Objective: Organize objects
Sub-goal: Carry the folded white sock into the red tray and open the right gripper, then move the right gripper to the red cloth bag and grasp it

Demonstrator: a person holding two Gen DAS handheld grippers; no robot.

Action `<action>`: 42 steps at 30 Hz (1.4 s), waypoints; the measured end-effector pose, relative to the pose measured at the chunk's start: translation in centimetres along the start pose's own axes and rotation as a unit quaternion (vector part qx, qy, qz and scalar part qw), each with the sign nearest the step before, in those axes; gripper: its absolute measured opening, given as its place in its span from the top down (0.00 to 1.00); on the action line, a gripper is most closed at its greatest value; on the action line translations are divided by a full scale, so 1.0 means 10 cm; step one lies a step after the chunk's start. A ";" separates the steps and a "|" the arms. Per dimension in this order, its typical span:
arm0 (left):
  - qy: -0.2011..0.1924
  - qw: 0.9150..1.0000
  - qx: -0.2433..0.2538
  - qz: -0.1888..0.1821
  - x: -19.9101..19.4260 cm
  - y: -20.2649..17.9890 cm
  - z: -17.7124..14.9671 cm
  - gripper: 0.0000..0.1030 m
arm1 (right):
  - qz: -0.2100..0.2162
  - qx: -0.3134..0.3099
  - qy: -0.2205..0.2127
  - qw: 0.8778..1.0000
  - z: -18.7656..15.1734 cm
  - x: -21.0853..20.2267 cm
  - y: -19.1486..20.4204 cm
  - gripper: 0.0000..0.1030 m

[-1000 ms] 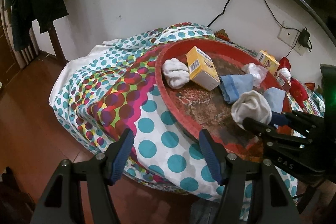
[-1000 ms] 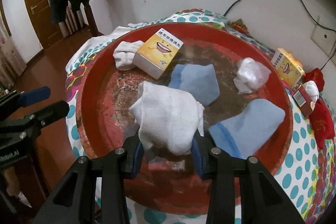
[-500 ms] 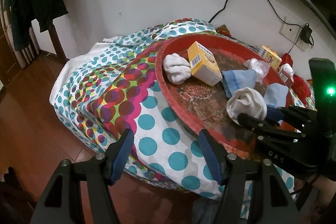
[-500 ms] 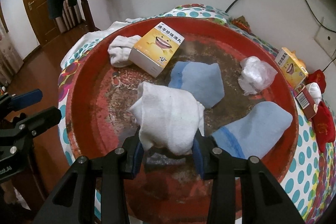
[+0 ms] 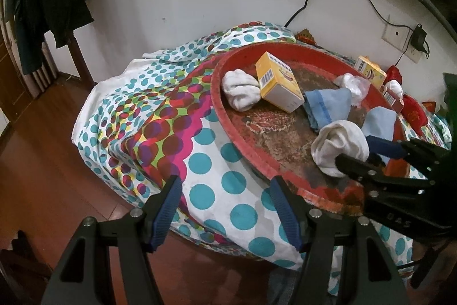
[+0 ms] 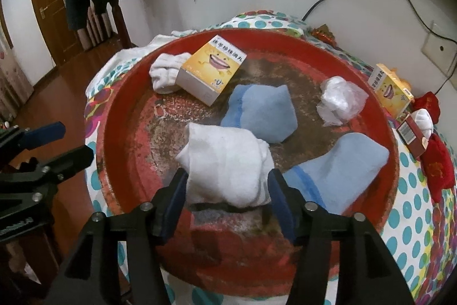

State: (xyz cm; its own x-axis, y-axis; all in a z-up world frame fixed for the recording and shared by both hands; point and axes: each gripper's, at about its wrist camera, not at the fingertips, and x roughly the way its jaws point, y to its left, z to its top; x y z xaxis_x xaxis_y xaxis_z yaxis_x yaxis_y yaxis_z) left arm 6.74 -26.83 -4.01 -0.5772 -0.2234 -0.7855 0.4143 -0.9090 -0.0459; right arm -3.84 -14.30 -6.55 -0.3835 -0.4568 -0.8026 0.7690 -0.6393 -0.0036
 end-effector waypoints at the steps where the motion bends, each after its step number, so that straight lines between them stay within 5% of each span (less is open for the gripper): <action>1: -0.001 1.000 0.001 0.000 0.00 0.00 0.00 0.36 | 0.002 0.002 -0.003 1.000 0.00 -0.03 -0.01 0.45; 11: -0.008 1.000 0.018 0.021 0.00 -0.07 -0.02 0.36 | -0.005 0.021 -0.044 0.999 -0.08 -0.43 -0.32 0.41; 24: -0.024 0.998 0.036 0.048 -0.03 -0.14 -0.03 0.36 | -0.112 0.145 -0.041 0.982 -0.71 -0.73 -1.87 0.39; 33: -0.039 0.995 0.065 0.063 -0.11 -0.28 0.00 0.36 | -0.145 0.199 -0.048 0.968 -0.85 -0.67 -2.89 0.33; 42: -0.031 0.996 0.081 0.037 -0.19 -0.52 0.12 0.36 | -0.143 0.171 -0.044 0.974 -0.58 -0.30 -3.11 0.27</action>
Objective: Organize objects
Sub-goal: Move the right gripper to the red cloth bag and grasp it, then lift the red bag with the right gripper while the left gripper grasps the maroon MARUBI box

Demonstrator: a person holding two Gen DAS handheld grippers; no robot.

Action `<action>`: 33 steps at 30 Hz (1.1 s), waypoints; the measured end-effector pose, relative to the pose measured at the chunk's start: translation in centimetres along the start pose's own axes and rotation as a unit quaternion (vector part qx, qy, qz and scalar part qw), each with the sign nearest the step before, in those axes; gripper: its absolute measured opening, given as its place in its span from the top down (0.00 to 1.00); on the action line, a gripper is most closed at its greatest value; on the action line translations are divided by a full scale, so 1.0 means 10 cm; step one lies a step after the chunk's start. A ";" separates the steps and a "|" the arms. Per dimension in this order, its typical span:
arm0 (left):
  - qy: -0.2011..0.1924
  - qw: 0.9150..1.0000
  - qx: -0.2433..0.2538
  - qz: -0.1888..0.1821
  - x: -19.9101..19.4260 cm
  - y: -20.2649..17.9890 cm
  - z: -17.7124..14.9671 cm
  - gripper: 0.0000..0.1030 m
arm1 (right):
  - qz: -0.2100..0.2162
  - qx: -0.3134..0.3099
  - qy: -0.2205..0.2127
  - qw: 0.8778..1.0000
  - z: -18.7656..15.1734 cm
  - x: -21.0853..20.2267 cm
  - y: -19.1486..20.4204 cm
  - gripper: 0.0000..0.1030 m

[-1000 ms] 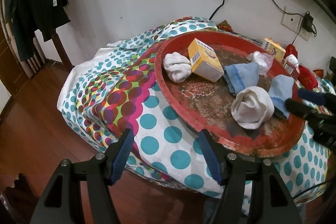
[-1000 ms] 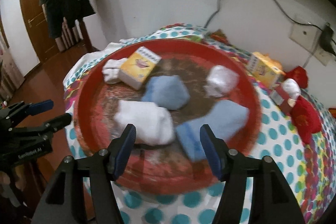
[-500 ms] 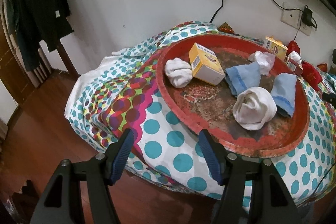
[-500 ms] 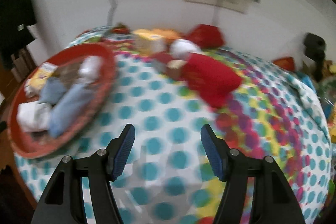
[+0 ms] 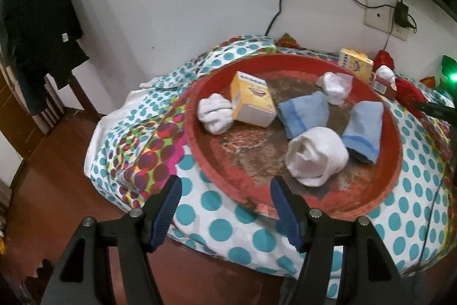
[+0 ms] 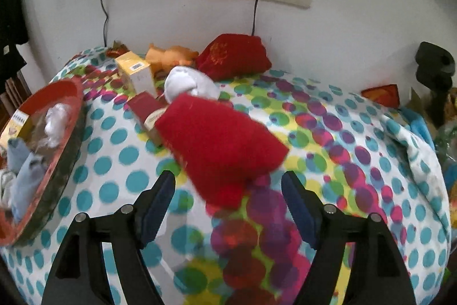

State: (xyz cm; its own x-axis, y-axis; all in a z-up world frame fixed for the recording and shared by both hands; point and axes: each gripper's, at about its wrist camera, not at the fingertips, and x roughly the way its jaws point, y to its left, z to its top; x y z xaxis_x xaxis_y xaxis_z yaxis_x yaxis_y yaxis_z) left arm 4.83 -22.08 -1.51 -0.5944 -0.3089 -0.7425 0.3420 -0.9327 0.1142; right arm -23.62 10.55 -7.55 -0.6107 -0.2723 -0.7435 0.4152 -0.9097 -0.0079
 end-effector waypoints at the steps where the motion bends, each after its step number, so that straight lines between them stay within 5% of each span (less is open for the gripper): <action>1: 0.000 1.000 0.004 -0.001 0.00 -0.03 0.01 0.36 | 0.006 0.007 0.001 1.000 0.03 0.04 -0.02 0.27; 10: 0.003 0.999 0.035 -0.006 0.02 -0.30 0.19 0.36 | 0.011 0.000 0.007 1.000 0.25 0.37 0.00 0.26; 14: 0.006 0.999 0.038 -0.026 0.04 -0.46 0.30 0.36 | 0.033 -0.002 0.012 0.999 0.29 0.45 0.01 0.57; 18: -0.002 0.998 0.055 -0.039 0.03 -0.68 0.41 0.36 | 0.035 -0.004 0.005 0.999 0.26 0.41 0.01 0.68; 30: 0.005 0.989 0.091 -0.118 0.15 -1.66 0.76 0.36 | 0.007 0.019 0.005 1.000 -0.22 -0.02 -0.54 0.70; 33: 0.001 0.987 0.114 -0.113 0.19 -1.97 0.83 0.36 | 0.002 0.027 0.009 1.000 -0.37 -0.14 -0.70 0.70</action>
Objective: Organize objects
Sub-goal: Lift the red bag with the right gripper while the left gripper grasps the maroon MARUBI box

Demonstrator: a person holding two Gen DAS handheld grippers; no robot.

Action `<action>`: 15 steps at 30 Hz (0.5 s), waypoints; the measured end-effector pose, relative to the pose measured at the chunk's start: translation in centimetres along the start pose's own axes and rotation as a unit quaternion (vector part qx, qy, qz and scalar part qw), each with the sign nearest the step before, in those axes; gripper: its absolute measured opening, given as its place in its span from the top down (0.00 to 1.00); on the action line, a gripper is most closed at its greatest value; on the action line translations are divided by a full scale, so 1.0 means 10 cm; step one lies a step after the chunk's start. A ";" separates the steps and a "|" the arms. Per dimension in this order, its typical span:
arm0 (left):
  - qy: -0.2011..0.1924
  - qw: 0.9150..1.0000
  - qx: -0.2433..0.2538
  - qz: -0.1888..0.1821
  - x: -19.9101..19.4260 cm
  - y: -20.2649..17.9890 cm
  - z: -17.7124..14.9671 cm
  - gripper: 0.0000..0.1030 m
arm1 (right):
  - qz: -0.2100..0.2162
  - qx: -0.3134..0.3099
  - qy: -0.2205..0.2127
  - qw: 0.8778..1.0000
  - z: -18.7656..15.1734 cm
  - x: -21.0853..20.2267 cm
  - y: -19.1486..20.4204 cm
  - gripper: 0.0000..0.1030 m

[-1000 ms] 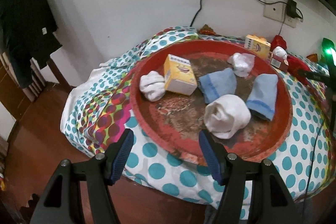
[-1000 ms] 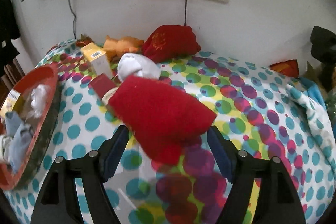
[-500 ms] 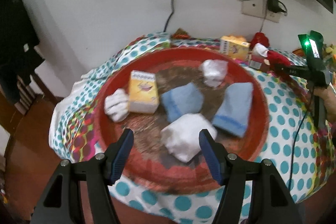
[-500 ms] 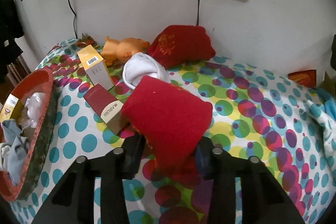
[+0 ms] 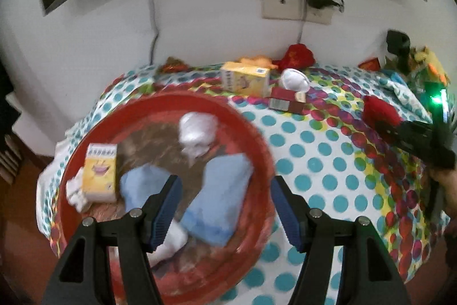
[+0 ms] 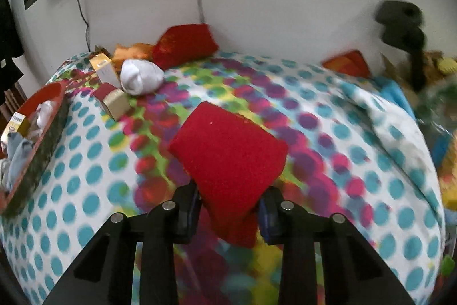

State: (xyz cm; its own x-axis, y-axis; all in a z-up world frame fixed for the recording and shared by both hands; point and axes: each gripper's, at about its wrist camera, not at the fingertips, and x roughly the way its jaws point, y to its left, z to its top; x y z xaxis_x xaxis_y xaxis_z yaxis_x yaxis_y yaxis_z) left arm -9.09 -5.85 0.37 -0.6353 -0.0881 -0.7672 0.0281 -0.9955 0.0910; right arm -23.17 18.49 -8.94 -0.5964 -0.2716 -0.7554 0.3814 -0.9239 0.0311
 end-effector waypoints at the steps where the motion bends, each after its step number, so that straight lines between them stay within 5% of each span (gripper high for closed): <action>1: -0.001 1.000 0.004 -0.004 0.03 -0.06 0.03 0.36 | -0.003 -0.002 0.000 1.000 -0.03 -0.03 -0.04 0.70; 7: 0.015 1.000 0.013 -0.024 0.40 -0.49 0.39 0.35 | -0.025 0.008 0.000 1.000 -0.16 -0.14 -0.29 0.70; 15: 0.047 0.997 -0.052 -0.032 0.85 -0.79 0.87 0.35 | -0.019 0.021 0.019 0.999 -0.16 -0.05 -0.35 0.70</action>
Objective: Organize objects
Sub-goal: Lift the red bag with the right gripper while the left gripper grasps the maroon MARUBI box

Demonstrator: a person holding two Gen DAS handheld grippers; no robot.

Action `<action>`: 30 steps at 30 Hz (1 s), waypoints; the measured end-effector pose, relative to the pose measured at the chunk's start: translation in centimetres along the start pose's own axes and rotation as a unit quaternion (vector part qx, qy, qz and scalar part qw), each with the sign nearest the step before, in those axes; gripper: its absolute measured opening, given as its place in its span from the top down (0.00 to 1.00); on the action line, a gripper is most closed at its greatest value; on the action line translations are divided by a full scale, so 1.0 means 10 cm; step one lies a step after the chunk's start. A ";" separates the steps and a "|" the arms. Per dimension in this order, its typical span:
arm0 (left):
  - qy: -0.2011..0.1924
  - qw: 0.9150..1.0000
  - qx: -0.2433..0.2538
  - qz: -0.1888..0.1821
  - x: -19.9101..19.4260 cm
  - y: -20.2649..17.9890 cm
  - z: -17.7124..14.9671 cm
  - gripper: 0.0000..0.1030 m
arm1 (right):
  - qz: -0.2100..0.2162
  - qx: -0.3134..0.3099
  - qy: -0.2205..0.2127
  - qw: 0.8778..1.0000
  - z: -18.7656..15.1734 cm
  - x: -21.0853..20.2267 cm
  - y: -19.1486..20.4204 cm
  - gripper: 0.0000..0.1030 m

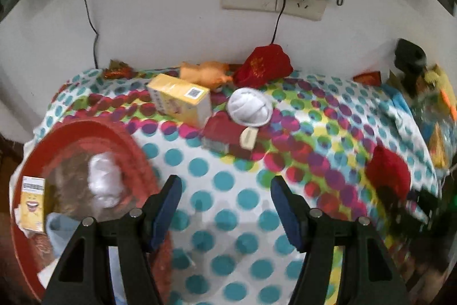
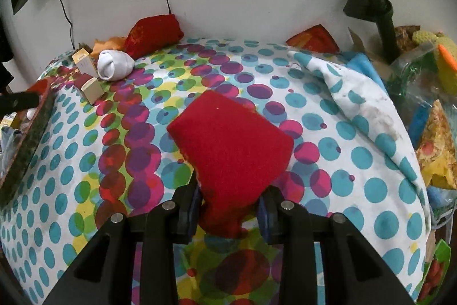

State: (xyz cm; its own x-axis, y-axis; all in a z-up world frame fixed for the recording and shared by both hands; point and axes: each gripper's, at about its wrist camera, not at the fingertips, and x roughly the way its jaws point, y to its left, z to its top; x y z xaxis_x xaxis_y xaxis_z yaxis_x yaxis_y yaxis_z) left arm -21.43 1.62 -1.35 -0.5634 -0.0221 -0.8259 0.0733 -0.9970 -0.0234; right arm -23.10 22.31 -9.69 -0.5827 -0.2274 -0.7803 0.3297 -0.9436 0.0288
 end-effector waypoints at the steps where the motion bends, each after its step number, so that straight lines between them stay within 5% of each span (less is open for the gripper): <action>1: -0.002 1.000 -0.007 0.002 0.03 -0.04 0.04 0.35 | 0.001 0.001 0.000 1.000 0.00 0.00 0.00 0.70; 15: 0.051 0.993 -0.102 0.014 0.51 -0.29 0.32 0.35 | 0.019 0.016 -0.002 1.000 -0.01 0.00 -0.03 0.69; 21: 0.070 0.984 -0.165 0.005 0.67 -0.17 0.36 0.35 | 0.036 0.030 -0.004 0.999 -0.01 0.00 -0.07 0.69; 30: 0.079 0.980 -0.182 0.024 0.88 -0.06 0.41 0.35 | 0.050 0.039 -0.006 0.998 -0.01 0.01 -0.11 0.67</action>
State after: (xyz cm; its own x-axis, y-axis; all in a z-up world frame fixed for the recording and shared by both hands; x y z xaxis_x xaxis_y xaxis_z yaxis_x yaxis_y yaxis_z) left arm -29.81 1.77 -6.27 -0.4204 -0.0272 -0.9069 0.4007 -0.9024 -0.1587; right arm -23.49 23.28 -9.86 -0.5584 -0.3233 -0.7640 0.3274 -0.9321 0.1552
